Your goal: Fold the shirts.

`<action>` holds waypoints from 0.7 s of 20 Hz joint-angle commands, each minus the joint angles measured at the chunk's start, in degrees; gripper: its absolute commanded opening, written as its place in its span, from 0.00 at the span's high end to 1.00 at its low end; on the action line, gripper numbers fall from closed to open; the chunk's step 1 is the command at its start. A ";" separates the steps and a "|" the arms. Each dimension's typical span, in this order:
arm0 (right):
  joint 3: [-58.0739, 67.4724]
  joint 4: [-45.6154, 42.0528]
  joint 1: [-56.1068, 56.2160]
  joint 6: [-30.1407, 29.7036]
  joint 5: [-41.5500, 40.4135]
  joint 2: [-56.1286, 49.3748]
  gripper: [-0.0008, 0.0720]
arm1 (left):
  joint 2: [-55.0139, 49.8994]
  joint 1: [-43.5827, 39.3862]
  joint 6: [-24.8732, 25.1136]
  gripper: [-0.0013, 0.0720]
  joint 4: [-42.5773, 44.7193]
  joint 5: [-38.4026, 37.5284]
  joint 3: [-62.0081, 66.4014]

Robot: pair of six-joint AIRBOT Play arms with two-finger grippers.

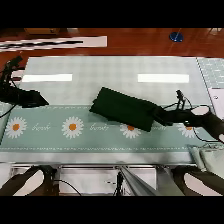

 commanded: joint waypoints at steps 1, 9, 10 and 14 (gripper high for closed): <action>0.22 8.85 8.15 0.37 -9.07 -5.81 0.34 | 3.06 -0.02 -0.42 0.72 -2.67 0.39 0.02; 17.46 -3.39 -0.20 1.70 8.31 6.21 0.94 | 4.48 -0.02 -0.37 0.72 -2.71 1.73 0.02; 20.52 -7.80 -2.60 5.66 11.61 9.09 0.94 | 4.48 -0.02 -0.37 0.72 -2.73 2.45 0.00; 33.35 -24.20 -16.41 20.24 28.89 18.99 0.94 | 4.48 -0.02 1.18 0.72 -2.71 3.34 0.02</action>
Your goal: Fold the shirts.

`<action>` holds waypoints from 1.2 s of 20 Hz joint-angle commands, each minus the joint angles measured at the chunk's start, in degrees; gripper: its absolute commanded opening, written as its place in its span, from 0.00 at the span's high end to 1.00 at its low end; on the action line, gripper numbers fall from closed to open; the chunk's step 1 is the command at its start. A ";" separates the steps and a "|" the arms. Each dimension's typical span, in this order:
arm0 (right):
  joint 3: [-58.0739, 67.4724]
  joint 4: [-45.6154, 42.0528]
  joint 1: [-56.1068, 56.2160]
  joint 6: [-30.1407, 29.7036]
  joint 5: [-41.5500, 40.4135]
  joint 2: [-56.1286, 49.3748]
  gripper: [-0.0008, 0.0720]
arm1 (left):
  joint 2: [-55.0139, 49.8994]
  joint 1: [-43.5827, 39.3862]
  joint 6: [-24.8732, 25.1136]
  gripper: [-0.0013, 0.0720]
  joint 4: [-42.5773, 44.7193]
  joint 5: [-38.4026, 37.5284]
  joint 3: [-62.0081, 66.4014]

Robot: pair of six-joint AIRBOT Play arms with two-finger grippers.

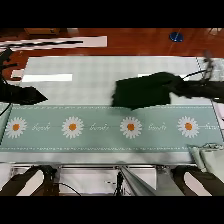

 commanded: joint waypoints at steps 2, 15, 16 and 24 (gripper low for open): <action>14.51 -15.61 -17.99 10.29 22.45 9.49 0.94 | 0.07 -0.02 2.40 0.72 -0.02 0.74 0.02; 20.61 -57.02 -44.26 4.50 47.98 11.08 0.94 | -0.22 0.22 8.68 0.72 0.07 5.07 0.00; 20.48 -59.54 -44.26 4.50 48.00 11.08 0.94 | -0.22 0.22 8.68 0.72 0.15 6.27 0.00; 9.88 -72.54 -50.05 4.42 48.02 11.87 0.94 | -0.22 0.70 8.68 0.72 2.99 19.04 0.00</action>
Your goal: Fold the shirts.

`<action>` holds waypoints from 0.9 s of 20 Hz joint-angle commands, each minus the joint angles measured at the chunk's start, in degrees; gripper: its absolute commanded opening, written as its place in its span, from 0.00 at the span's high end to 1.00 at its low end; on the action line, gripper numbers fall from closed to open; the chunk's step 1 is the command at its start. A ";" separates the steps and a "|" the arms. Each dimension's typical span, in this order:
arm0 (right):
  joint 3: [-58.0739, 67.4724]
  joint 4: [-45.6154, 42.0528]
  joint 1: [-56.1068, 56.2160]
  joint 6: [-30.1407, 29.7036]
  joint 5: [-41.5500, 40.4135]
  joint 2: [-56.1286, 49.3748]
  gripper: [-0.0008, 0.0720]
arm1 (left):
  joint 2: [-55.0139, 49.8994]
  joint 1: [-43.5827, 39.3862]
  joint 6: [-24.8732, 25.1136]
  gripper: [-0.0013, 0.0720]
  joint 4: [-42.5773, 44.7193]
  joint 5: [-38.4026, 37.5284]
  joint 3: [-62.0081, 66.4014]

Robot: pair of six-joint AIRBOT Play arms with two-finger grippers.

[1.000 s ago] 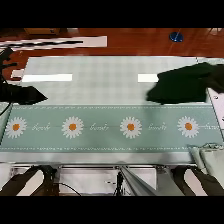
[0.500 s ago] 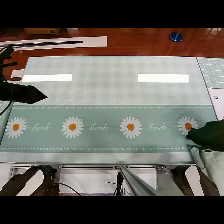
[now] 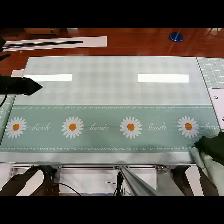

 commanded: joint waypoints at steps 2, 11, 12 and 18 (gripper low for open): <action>-9.55 -5.68 -9.40 -0.90 1.07 1.49 0.94 | 0.00 0.17 0.09 0.72 1.38 7.26 0.00; -23.39 -13.94 -22.03 -4.50 -8.04 2.05 0.94 | 0.00 0.17 0.02 0.72 1.27 15.58 0.02; -23.39 -14.40 -22.03 -4.46 -9.81 2.03 0.94 | 0.02 0.17 0.02 0.72 1.27 15.56 0.02; -23.39 -14.16 -22.03 -5.33 -15.52 2.03 0.32 | 0.00 0.17 0.04 0.72 1.27 15.61 0.02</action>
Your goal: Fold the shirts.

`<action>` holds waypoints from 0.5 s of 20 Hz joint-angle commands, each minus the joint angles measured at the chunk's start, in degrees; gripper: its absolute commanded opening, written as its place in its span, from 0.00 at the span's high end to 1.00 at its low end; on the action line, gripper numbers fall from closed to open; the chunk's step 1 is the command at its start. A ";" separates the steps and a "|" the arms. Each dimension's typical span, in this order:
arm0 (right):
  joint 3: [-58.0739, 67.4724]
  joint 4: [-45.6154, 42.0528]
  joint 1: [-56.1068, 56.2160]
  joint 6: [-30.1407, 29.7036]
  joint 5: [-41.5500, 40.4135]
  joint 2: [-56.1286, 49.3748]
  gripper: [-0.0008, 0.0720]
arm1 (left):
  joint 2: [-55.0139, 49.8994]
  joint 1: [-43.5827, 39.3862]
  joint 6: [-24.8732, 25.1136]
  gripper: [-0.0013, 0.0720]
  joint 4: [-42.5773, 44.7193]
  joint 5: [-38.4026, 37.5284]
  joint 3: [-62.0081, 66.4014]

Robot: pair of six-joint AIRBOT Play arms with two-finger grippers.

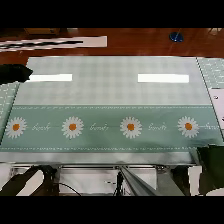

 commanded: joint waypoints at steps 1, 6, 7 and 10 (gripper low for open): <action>-0.24 -0.22 -0.20 -1.33 -3.02 0.02 0.31 | 0.00 0.07 0.02 0.72 0.02 0.37 0.04; 0.22 6.34 0.92 -1.40 -10.16 0.02 0.32 | -0.02 0.07 0.04 0.72 0.07 0.37 0.04; 1.55 12.66 2.73 -2.43 -15.52 0.02 0.35 | -0.09 0.07 0.04 0.72 0.07 0.37 0.02; 7.76 41.53 12.76 -3.80 -38.16 -1.90 0.40 | -1.51 0.04 0.04 0.69 0.00 0.37 0.02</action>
